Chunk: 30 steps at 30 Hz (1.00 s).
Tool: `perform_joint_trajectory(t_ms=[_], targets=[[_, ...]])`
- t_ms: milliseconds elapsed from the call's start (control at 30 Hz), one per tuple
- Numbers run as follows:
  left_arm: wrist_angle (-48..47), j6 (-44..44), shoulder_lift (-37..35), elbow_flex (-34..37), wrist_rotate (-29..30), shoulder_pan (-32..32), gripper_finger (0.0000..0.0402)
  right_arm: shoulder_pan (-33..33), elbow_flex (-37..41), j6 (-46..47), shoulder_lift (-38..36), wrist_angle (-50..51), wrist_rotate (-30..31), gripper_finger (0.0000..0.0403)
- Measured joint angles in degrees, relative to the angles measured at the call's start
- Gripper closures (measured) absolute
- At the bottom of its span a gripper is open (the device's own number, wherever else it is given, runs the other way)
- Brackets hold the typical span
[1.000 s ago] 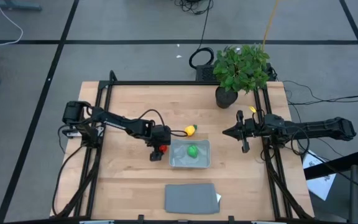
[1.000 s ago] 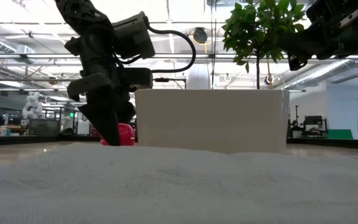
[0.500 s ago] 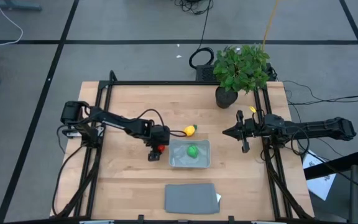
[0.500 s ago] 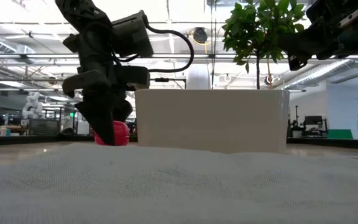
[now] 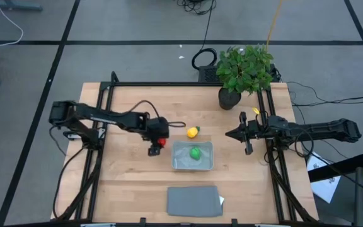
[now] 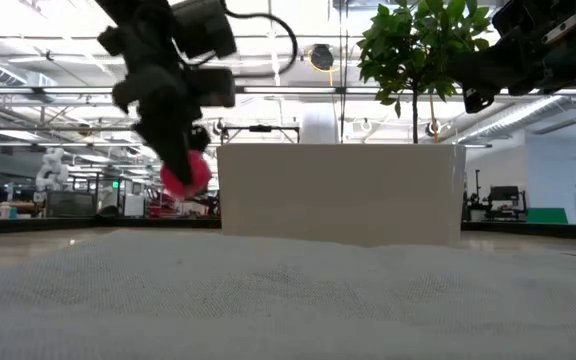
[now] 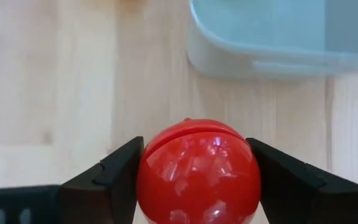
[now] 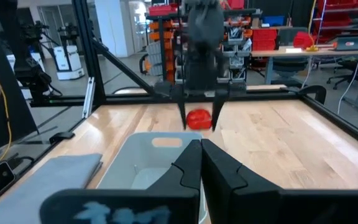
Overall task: Pick and placing Produce into tupperware
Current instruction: Put the tomato into the gray bin
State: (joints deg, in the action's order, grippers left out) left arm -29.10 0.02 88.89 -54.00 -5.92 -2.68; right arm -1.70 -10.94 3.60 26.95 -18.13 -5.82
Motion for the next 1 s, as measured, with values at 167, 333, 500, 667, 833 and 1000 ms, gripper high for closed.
perform_joint_trajectory(t_ms=[167, 333, 500, 667, 833, 1000], targets=[[-1.40, 1.18, -6.20, -0.09, -0.01, -2.04, 0.0126, -0.10, 0.02, -0.01, 0.61, -0.37, 0.00, 0.0403], [-2.02, 1.35, -11.87, -0.49, 0.03, -3.67, 0.0121, -0.10, 0.02, -0.01, 1.06, -0.55, 0.00, 0.0403], [-3.87, 2.45, -15.77, -2.09, -0.32, -4.07, 0.0120, -0.13, 0.02, 0.02, 1.47, -1.02, 0.00, 0.0403], [-6.23, 3.32, -17.92, -5.10, -0.49, -4.07, 0.0120, -0.15, 0.02, -0.11, 1.59, -1.09, 0.00, 0.0403], [-6.99, 4.16, -18.48, -7.32, -0.52, -4.07, 0.0119, -0.15, 0.02, -0.21, 1.65, -1.33, -0.01, 0.0403], [-6.50, 4.55, -18.41, -7.72, -0.97, -4.07, 0.0119, -0.15, 0.02, -0.20, 1.72, -1.31, -0.02, 0.0403]])
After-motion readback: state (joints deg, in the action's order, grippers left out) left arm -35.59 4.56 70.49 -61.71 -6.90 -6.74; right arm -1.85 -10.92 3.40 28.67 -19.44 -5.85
